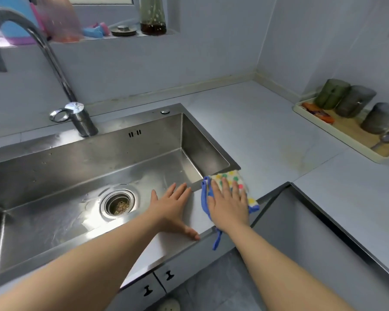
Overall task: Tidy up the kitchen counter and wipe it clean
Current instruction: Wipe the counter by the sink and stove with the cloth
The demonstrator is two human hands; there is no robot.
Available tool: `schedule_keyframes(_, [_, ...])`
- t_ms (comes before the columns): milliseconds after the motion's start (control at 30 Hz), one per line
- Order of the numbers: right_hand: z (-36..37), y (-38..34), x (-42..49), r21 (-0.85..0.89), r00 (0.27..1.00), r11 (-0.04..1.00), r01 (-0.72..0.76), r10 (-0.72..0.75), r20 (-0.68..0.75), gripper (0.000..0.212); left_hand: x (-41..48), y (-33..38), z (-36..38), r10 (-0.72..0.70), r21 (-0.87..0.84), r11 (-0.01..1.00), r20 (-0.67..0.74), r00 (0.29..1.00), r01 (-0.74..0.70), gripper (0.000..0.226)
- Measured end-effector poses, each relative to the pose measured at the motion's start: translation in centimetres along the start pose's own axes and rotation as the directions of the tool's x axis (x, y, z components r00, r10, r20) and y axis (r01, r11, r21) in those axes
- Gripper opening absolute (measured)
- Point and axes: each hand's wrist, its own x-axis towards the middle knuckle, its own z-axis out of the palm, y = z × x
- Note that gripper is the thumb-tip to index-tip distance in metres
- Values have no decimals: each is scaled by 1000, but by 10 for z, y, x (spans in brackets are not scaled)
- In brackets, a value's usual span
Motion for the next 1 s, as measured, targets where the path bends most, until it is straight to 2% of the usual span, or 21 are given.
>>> schedule_keyframes(67, [-4,24,9,-19,1000,1000,-2,3,21,53,15,11,-8,59,-8,998,10,998,-59,129])
schedule_keyframes(200, [-15,72,20,13,966,967,-255,254,56,54,42,30,-20,169,-96,981,17,985,-167,114])
schedule_keyframes(300, [-15,52,23,24,962,963,-267,266,56,55,68,31,-29,251,-141,958,-2,968,-249,87])
schedule_keyframes(400, [-14,54,30,-33,984,985,-170,171,55,63,94,41,-41,315,-100,943,-46,948,-318,65])
schedule_keyframes(467, [-19,76,39,-25,969,971,-239,240,53,75,105,53,-48,357,-55,931,-63,932,-360,57])
schedule_keyframes(533, [-23,95,49,6,927,929,-370,369,61,60,112,64,-52,385,-21,922,-60,921,-387,55])
schedule_keyframes(633, [-23,87,60,50,916,915,-400,398,48,54,126,67,-51,321,-41,944,-112,940,-327,55])
schedule_keyframes(700, [-19,76,65,44,960,959,-279,278,40,55,138,68,-52,209,-115,965,-200,957,-235,55])
schedule_keyframes(800, [-19,89,70,2,995,996,-91,90,49,76,147,80,-58,106,-181,972,-234,966,-150,55])
schedule_keyframes(900, [-27,140,78,-1,983,984,-180,180,49,54,151,107,-66,135,-145,976,-196,971,-165,55])
schedule_keyframes(1000, [-33,177,81,58,934,933,-355,352,57,54,162,131,-70,158,-95,979,-194,968,-179,56])
